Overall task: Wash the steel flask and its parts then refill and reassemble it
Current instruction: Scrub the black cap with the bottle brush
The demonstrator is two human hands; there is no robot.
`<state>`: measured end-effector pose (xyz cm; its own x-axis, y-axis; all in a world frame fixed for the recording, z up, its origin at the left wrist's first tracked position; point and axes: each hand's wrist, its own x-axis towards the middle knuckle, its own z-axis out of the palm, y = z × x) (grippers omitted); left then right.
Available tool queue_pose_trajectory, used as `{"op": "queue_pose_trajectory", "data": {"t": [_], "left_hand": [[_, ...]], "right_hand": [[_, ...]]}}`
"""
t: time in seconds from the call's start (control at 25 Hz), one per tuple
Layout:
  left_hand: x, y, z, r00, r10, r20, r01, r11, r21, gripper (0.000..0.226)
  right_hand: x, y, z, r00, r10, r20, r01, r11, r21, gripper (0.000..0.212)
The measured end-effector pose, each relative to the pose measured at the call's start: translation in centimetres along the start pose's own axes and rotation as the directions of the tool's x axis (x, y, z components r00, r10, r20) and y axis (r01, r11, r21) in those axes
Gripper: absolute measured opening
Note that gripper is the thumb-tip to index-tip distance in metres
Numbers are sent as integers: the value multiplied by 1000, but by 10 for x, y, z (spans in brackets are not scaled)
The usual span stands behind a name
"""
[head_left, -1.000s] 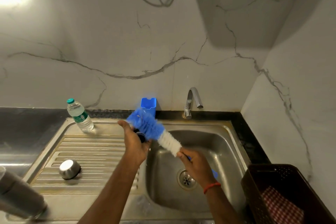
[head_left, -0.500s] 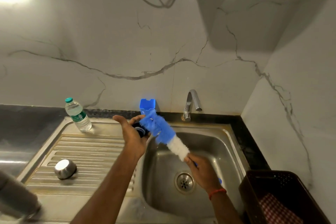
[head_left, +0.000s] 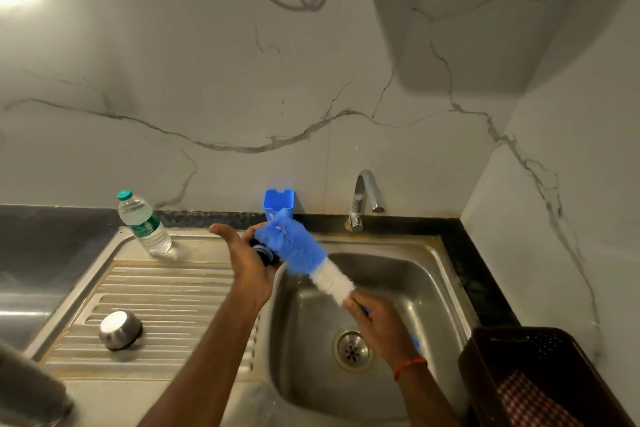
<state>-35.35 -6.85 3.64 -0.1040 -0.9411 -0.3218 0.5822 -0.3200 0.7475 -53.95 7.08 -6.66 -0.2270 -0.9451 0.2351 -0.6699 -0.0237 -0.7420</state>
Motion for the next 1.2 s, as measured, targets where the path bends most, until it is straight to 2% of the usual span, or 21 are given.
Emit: {"op": "queue_pose_trajectory", "data": {"t": [0.08, 0.16, 0.28, 0.4, 0.48, 0.56, 0.64, 0.76, 0.88, 1.0, 1.08, 1.2], "left_hand": [[-10, -15, 5, 1000, 12, 24, -14, 995, 100, 104], [-15, -25, 10, 1000, 3, 24, -7, 989, 149, 104], [-4, -12, 5, 1000, -21, 19, 21, 999, 33, 112], [2, -4, -6, 999, -21, 48, 21, 1000, 2, 104], [-5, -10, -1, 997, -5, 80, 0, 998, 62, 101], [-12, -11, 3, 997, 10, 80, -18, 994, 109, 107], [-10, 0, 4, 999, 10, 44, -12, 998, 54, 106], [0, 16, -2, 999, 41, 33, -40, 999, -21, 97], [-11, 1, 1, 997, 19, 79, -24, 998, 59, 98], [-16, -9, 5, 994, -10, 106, -2, 994, 112, 104], [-12, -1, 1, 995, -9, 103, 3, 999, 52, 109], [-5, -2, -6, 994, -17, 110, 11, 999, 48, 108]], "right_hand": [[21, -19, 0, 999, -41, -19, 41, 999, -11, 20], [33, -29, 0, 996, -86, -31, 86, 996, -26, 30], [13, -8, 3, 998, -54, 7, 54, 999, 1, 20], [2, -6, 4, 1000, -27, 13, 26, 1000, 4, 25], [25, -27, -1, 992, -113, -48, 108, 990, -90, 22], [43, -44, -3, 981, -181, -64, 170, 975, -144, 21], [36, -32, 3, 987, -153, -45, 146, 981, -127, 17], [0, -2, 11, 1000, -5, -9, 5, 998, -66, 21], [14, -20, 10, 997, -59, -47, 55, 995, -82, 19], [29, -33, 9, 986, -139, -88, 128, 985, -113, 32], [14, -12, 11, 992, -95, -80, 87, 991, -104, 37], [-2, -1, 14, 999, -6, -36, 3, 996, -84, 28]]}}
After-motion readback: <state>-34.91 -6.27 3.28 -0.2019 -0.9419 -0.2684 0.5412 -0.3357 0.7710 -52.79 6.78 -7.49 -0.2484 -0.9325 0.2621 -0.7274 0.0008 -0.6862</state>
